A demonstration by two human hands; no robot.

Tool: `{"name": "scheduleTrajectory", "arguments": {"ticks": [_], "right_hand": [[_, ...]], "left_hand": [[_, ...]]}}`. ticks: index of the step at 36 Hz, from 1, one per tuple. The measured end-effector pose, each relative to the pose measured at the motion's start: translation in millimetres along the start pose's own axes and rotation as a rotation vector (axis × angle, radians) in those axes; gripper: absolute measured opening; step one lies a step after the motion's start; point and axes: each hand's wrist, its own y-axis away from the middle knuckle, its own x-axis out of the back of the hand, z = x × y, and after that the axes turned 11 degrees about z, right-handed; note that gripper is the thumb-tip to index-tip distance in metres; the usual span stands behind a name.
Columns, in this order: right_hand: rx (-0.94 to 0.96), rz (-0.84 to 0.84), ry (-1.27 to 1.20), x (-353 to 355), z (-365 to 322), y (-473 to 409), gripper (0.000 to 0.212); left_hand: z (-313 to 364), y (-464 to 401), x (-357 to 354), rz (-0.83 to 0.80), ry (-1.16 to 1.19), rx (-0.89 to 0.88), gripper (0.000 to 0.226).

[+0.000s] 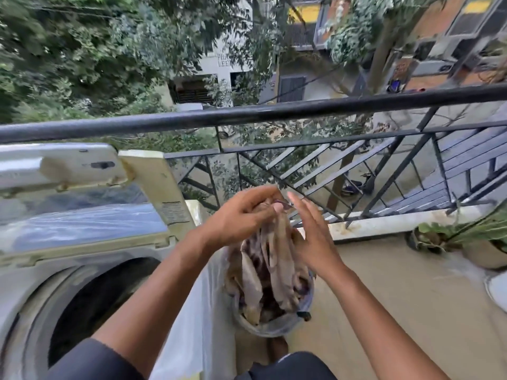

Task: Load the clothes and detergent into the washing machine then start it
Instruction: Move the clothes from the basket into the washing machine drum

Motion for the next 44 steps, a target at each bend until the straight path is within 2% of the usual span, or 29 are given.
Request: {"name": "scheduleTrajectory", "arguments": {"ticks": [3,6,8,9,11,14,15,16,19,20,22,26,30,33,35,38,40,44], "right_hand": [[0.122,0.047,0.033,1.5,-1.9,-15.3,0.021],[-0.012,0.191,0.031,19.0,-10.6,-29.3,0.024],[-0.029,0.233,-0.030,37.8,-13.1,-39.3,0.023],[-0.026,0.193,-0.067,47.3,-14.0,-44.9,0.022],[0.001,0.009,-0.153,62.1,-18.4,-52.6,0.023],[0.112,-0.264,-0.134,58.3,-28.6,-50.8,0.066],[0.154,-0.318,-0.091,50.0,-32.5,-46.8,0.070],[0.195,-0.351,-0.060,39.7,-34.5,-43.3,0.064],[0.226,-0.381,0.003,14.8,-33.3,-35.9,0.023],[0.186,-0.374,0.013,13.4,-33.4,-35.2,0.018],[0.107,-0.336,0.049,18.6,-33.3,-39.1,0.022],[0.125,-0.163,0.139,41.5,-37.4,-57.7,0.016],[0.180,-0.068,-0.034,57.8,-60.4,-65.8,0.021],[0.236,-0.132,-0.120,65.4,-80.7,-66.9,0.018],[0.278,-0.184,-0.112,69.6,-89.9,-67.8,0.024],[0.323,-0.124,-0.116,79.0,-99.6,-69.1,0.037],[0.344,-0.065,-0.155,88.0,-103.5,-72.9,0.037],[0.418,0.100,-0.180,111.9,-106.9,-85.6,0.033]], "left_hand": [[-3.5,5.7,4.2,0.029,-0.014,0.011,0.012],[-16.4,14.0,7.0,0.096,-0.029,0.048,0.018],[-26.1,21.7,9.5,0.156,-0.051,0.079,0.016],[-30.0,25.5,9.8,0.171,-0.056,0.088,0.016],[-34.1,32.4,8.1,0.171,-0.011,0.087,0.019],[-33.0,35.7,4.5,0.167,0.099,0.066,0.021],[-32.5,35.3,3.6,0.159,0.109,0.059,0.020],[-32.5,34.5,3.1,0.152,0.107,0.054,0.018],[-36.6,33.5,4.0,0.162,0.103,0.059,0.016],[-38.7,34.1,4.5,0.171,0.094,0.063,0.016],[-45.6,37.9,4.9,0.189,0.038,0.083,0.014],[-59.6,48.1,1.5,0.196,-0.054,0.212,0.011],[-60.0,46.4,-5.7,0.207,-0.227,0.203,0.029],[-53.6,44.8,-9.3,0.159,-0.227,0.250,0.058],[-50.0,43.3,-10.9,0.185,-0.286,0.261,0.068],[-50.2,38.7,-11.4,0.264,-0.383,0.259,0.057],[-56.1,37.8,-10.2,0.286,-0.524,0.254,0.049],[-82.6,51.7,-13.3,0.190,-0.670,0.298,0.049]]}}
